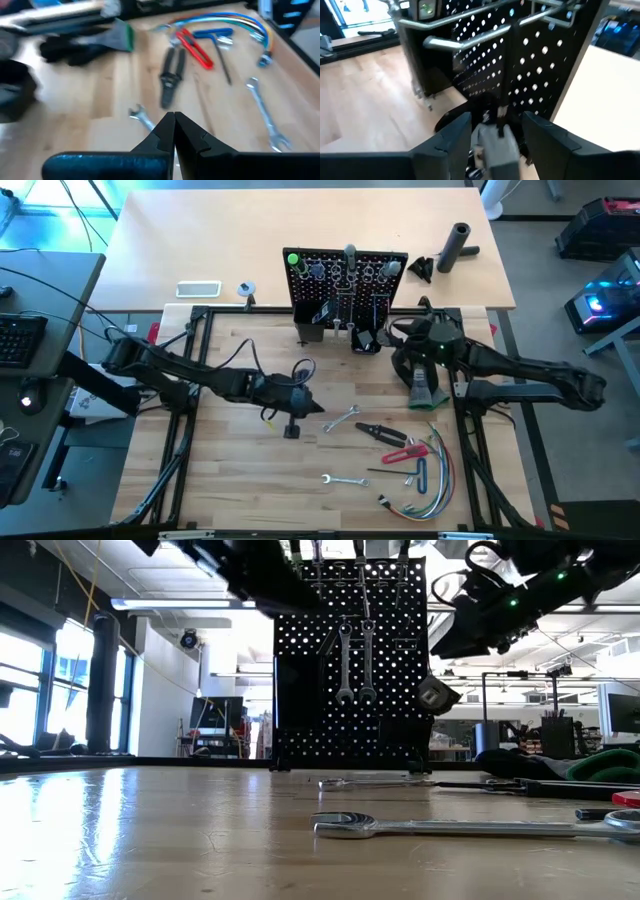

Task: Hang tools onto peg board
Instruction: Hang the silver wrench on the peg board

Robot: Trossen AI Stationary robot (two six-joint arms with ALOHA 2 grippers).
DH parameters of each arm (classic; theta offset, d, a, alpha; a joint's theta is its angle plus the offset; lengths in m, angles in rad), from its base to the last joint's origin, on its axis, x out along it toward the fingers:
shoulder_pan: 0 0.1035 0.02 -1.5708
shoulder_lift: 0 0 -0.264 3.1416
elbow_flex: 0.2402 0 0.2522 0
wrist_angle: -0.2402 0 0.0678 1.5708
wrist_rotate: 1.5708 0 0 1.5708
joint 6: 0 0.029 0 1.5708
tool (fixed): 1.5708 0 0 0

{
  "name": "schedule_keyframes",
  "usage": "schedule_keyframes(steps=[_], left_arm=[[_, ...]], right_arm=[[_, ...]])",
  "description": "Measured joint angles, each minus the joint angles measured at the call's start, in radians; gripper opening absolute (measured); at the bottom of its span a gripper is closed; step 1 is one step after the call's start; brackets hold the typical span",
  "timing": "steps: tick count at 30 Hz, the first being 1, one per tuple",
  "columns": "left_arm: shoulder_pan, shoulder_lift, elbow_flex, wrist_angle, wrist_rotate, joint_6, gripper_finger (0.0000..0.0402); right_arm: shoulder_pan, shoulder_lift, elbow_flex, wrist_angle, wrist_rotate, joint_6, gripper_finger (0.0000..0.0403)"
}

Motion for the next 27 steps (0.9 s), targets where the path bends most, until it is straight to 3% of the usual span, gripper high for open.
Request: schedule_keyframes(steps=[5,14,21,27], left_arm=[[-0.011,0.078,0.0,-0.01,0.107,-0.042,0.0],[-0.046,0.29,0.0,0.089,0.119,-0.08,0.0],[-0.047,0.374,0.0,0.183,0.094,-0.142,0.0],[-0.046,0.376,0.0,0.194,0.065,-0.145,0.0011]], right_arm=[[0.058,-0.054,0.0,-0.113,0.0,0.063,0.0174],[0.239,-0.09,0.0,-0.262,-0.018,0.207,0.0174],[0.416,-0.056,0.0,-0.266,-0.038,0.28,0.0174],[0.575,0.071,0.0,-0.178,-0.041,0.295,0.0174]])
